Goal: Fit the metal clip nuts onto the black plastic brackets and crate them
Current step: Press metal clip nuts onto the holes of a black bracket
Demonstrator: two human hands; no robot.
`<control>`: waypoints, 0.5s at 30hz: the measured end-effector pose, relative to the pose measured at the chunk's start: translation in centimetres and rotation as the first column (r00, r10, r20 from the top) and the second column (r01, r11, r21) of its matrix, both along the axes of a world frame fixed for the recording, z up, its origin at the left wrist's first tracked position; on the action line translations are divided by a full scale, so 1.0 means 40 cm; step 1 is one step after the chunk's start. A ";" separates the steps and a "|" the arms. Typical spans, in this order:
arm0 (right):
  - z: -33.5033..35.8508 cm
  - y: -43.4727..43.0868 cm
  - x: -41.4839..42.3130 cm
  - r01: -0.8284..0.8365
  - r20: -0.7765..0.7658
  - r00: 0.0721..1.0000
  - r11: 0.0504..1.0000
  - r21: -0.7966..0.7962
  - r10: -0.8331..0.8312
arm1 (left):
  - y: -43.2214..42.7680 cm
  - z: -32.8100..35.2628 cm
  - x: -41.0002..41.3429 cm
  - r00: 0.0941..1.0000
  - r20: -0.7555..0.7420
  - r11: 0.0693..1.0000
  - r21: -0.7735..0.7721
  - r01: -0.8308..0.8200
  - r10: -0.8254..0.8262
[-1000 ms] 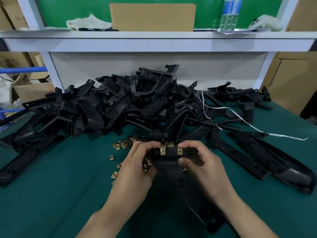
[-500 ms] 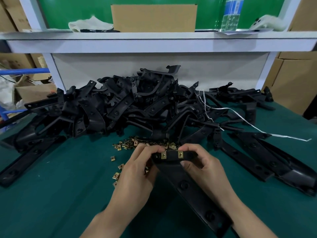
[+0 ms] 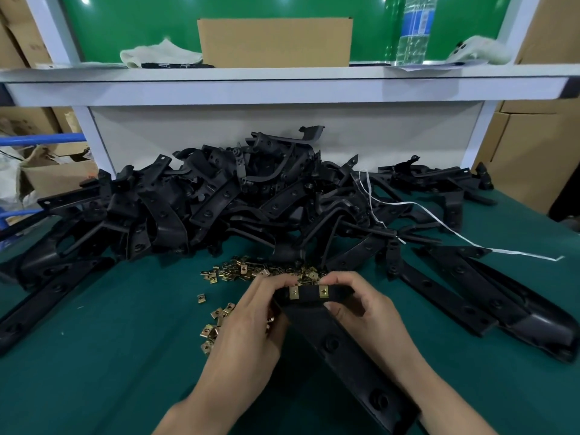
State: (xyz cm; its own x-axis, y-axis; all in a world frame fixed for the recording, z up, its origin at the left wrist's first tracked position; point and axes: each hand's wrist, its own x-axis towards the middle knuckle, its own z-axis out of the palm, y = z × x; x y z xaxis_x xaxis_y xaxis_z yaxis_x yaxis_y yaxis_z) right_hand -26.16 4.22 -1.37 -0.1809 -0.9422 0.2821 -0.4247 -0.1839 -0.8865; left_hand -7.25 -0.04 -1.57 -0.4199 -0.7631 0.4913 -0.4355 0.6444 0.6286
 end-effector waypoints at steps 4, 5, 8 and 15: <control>-0.002 0.000 0.002 -0.003 -0.011 1.000 1.000 -0.026 0.003 | -0.007 -0.006 0.002 1.000 -0.002 1.000 -0.007 0.008 -0.008; 0.002 0.000 0.003 0.000 -0.019 1.000 0.999 -0.034 -0.001 | -0.009 -0.007 0.002 1.000 -0.008 1.000 -0.011 0.011 -0.011; 0.008 -0.003 0.004 0.013 -0.042 0.999 0.998 -0.054 -0.015 | -0.011 -0.011 -0.005 0.999 -0.032 0.999 -0.034 -0.002 0.001; 0.003 -0.005 -0.002 0.008 -0.004 1.000 0.999 -0.041 -0.008 | -0.014 -0.020 -0.010 0.997 -0.069 0.998 -0.066 -0.022 0.018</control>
State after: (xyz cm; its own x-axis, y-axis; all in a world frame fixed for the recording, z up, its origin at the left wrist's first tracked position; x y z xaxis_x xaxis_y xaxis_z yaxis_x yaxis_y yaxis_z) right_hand -26.23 4.02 -1.25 -0.1867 -0.9285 0.3209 -0.4303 -0.2164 -0.8764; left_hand -7.65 -0.62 -2.35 -0.3682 -0.7355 0.5687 -0.4060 0.6775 0.6134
